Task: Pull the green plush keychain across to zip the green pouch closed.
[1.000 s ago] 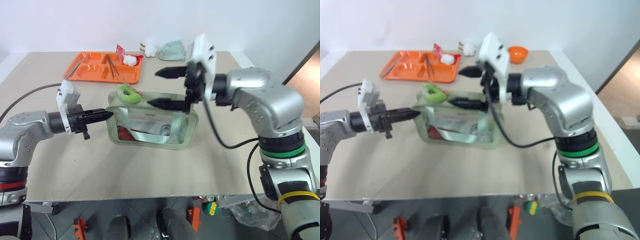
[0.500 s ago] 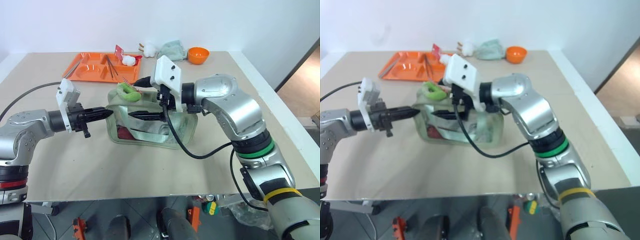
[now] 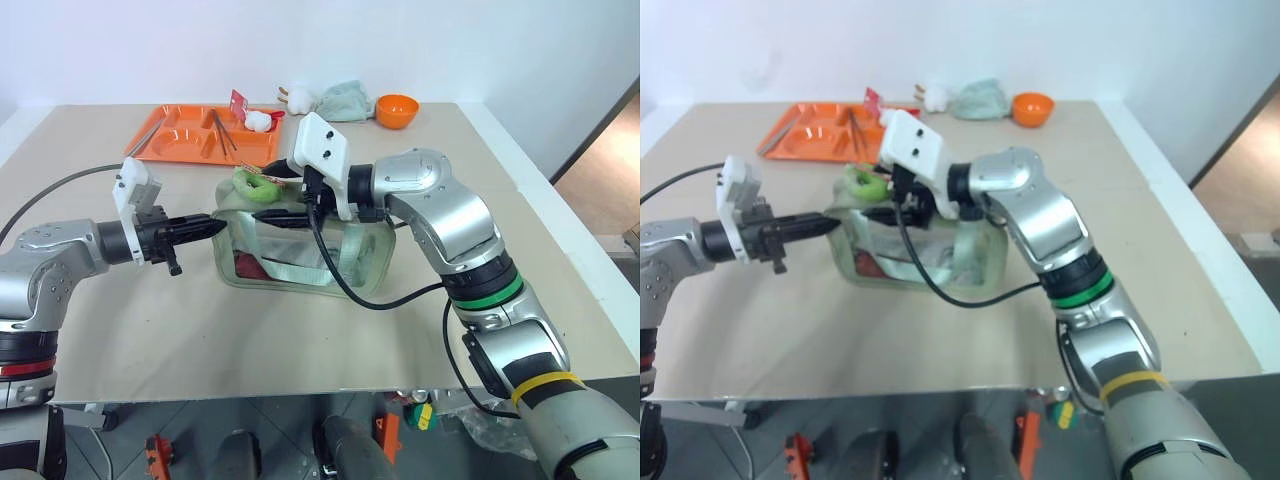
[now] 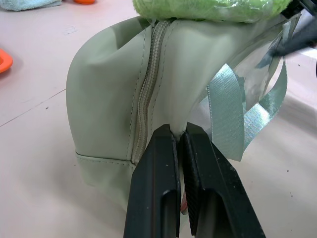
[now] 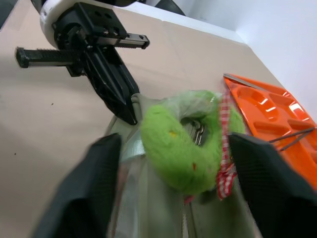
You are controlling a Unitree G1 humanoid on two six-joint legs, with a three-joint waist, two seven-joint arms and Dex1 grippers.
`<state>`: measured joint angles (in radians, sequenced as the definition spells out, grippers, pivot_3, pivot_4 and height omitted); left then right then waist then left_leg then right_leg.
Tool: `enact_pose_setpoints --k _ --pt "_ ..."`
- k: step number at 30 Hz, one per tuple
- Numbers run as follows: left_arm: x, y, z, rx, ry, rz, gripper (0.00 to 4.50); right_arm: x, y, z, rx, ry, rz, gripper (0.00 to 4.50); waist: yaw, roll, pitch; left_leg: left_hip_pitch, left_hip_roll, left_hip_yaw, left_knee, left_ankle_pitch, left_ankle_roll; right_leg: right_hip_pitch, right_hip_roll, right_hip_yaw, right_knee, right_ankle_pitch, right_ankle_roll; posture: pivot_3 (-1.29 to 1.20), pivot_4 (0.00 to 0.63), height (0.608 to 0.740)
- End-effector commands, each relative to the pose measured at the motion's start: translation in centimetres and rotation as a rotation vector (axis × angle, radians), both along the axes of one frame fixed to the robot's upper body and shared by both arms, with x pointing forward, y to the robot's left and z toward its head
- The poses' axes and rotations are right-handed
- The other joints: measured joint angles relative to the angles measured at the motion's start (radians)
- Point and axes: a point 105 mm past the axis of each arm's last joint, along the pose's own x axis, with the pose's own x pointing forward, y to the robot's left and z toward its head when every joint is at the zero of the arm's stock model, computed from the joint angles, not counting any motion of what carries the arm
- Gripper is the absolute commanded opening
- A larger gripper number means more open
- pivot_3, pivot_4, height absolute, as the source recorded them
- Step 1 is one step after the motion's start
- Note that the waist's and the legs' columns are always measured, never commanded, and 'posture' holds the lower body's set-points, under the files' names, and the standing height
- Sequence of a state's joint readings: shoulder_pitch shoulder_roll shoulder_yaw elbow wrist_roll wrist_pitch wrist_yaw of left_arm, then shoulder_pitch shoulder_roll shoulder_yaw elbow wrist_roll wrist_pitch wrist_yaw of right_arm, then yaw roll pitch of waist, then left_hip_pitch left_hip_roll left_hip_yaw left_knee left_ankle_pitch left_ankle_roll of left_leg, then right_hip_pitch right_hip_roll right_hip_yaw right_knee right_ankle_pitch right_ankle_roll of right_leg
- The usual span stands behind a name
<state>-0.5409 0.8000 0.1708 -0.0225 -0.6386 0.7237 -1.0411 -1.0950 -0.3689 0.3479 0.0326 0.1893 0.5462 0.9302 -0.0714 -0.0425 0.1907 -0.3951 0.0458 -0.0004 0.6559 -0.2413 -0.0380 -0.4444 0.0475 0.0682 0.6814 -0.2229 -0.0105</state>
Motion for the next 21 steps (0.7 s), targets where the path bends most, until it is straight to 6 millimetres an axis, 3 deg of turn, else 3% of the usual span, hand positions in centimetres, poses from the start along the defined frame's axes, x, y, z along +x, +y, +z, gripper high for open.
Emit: enact_pose_setpoints --k 1,6,7,16,21 --pt "-0.2 -0.3 1.2 0.003 -0.050 -0.014 0.00 -0.2 0.2 1.5 0.019 -0.056 0.006 1.92 0.000 0.000 0.000 0.000 0.000 0.000 0.000 0.000 0.000 0.000 0.000 0.000 0.000 0.000 0.000 0.00 0.150 0.740" --pt "-0.2 -0.2 1.1 0.005 -0.049 -0.009 0.00 -0.1 0.1 1.8 0.023 -0.057 0.009 0.18 0.000 0.000 0.000 0.000 0.000 0.000 0.000 0.000 0.000 0.000 0.000 0.000 0.000 0.000 0.000 0.00 0.150 0.740" --pt "-0.2 -0.2 1.1 0.005 -0.049 -0.009 0.00 -0.1 0.1 1.8 0.024 -0.057 0.009 0.04 0.000 0.000 0.000 0.000 0.000 0.000 0.000 0.000 0.000 0.000 0.000 0.000 0.000 0.000 0.000 0.00 0.150 0.740" --pt "-0.1 -0.2 1.0 0.000 -0.045 -0.007 0.00 0.4 -0.3 2.0 0.021 -0.053 -0.021 0.04 0.000 0.000 0.000 0.000 0.000 0.000 0.000 0.000 0.000 0.000 0.000 0.000 0.000 0.000 0.000 0.00 0.150 0.740" --pt "-0.1 -0.2 0.9 0.000 -0.043 -0.008 0.00 0.1 -0.8 3.0 0.073 -0.002 -0.009 0.04 0.000 0.000 0.000 0.000 0.000 0.000 0.000 0.000 0.000 0.000 0.000 0.000 0.000 0.000 0.000 0.00 0.150 0.740"
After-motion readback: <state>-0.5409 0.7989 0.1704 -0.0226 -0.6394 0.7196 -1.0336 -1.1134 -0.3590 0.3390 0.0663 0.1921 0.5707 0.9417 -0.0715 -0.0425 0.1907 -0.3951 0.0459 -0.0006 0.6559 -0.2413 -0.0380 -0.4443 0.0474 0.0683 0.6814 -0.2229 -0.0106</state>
